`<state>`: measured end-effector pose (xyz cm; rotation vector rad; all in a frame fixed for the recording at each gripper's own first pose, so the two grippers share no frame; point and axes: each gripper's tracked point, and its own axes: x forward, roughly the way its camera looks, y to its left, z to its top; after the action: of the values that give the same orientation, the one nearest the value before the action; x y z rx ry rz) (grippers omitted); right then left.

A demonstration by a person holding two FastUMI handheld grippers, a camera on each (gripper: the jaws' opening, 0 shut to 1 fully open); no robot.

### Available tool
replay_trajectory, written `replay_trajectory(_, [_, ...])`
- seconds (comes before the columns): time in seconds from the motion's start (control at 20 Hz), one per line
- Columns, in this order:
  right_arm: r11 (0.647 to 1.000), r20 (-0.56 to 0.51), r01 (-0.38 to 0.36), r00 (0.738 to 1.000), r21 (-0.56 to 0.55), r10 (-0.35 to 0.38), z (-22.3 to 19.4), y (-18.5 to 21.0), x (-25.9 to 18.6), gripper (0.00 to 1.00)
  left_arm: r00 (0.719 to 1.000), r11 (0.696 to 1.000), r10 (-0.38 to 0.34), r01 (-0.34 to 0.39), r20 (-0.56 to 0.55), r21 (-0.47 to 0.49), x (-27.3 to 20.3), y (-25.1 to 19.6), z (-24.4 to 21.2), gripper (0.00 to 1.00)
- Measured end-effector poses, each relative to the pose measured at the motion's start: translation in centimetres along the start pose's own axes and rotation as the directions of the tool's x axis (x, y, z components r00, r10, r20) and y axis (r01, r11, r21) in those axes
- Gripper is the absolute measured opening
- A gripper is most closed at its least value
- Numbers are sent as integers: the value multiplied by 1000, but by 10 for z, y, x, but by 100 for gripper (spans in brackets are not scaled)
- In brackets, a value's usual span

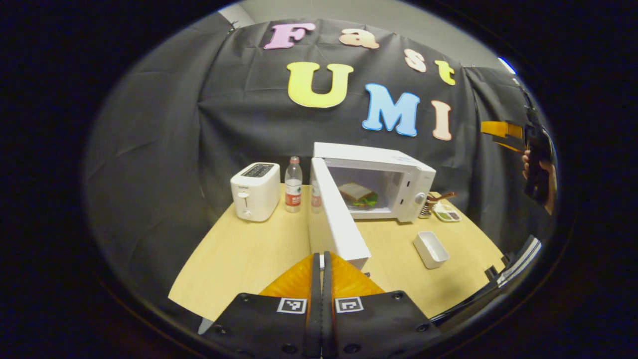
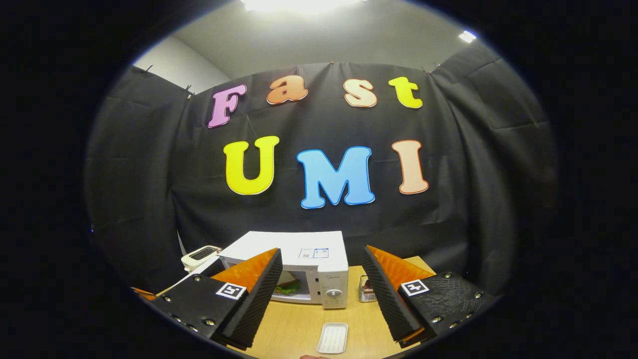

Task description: Open the microwave oven with the left hand, put the food in, and close the microwave oven.

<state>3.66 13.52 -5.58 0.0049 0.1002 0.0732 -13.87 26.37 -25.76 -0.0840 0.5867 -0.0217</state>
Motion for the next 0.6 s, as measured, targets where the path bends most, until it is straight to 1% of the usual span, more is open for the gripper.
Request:
replay_trajectory(0.1, [1000,-8,6,1000,11,-6,-3,-8,3,97,999,999,-34,34,-1,12,6,-22,6,7])
replay_trajectory(0.15, [1000,-14,10,1000,17,-10,-5,-14,5,97,999,999,-47,47,-4,13,10,-32,8,9])
replay_trajectory(0.2, [1000,-18,10,1000,21,-9,-6,-19,8,97,998,998,-67,67,-5,12,13,-44,12,9])
replay_trajectory(0.25, [1000,-22,10,1000,23,-10,-7,-24,11,97,996,996,-87,87,-8,10,17,-57,14,7])
replay_trajectory(0.3, [1000,-27,13,1000,23,-13,-8,-30,14,97,995,995,-103,103,-13,11,23,-68,16,9])
replay_trajectory(0.35, [1000,-33,14,999,26,-13,-11,-35,17,97,993,993,-115,116,-16,13,30,-77,18,7])
replay_trajectory(0.6, [999,-52,18,999,34,-16,-17,-60,36,97,979,980,-200,200,-27,2,64,-135,27,9])
